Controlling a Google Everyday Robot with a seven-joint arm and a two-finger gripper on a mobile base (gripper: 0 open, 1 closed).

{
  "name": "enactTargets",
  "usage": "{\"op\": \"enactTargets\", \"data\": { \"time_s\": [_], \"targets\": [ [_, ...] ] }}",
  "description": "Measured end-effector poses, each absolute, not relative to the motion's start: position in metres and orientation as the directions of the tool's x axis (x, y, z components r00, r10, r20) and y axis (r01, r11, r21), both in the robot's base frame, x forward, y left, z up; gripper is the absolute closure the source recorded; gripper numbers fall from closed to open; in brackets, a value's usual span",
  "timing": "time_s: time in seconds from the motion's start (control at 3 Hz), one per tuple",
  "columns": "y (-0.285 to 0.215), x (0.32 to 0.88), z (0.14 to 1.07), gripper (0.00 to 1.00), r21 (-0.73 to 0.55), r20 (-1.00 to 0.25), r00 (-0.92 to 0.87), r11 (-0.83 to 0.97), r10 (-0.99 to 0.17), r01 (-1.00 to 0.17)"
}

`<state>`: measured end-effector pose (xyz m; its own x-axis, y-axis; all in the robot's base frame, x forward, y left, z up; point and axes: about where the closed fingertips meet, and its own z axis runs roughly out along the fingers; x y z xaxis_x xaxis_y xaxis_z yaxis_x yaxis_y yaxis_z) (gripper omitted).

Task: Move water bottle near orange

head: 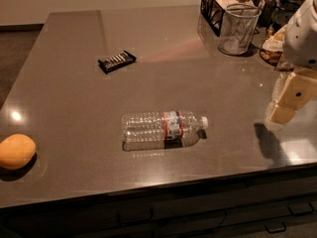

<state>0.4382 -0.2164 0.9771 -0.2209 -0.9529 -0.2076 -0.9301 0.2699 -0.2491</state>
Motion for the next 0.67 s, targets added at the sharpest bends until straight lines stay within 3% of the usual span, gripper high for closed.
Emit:
{"op": "enactTargets", "data": {
  "time_s": [0.67],
  "targets": [
    [-0.2086, 0.4320, 0.9797, 0.00, -0.222, -0.217, -0.203, 0.251, -0.955, -0.942]
  ]
}}
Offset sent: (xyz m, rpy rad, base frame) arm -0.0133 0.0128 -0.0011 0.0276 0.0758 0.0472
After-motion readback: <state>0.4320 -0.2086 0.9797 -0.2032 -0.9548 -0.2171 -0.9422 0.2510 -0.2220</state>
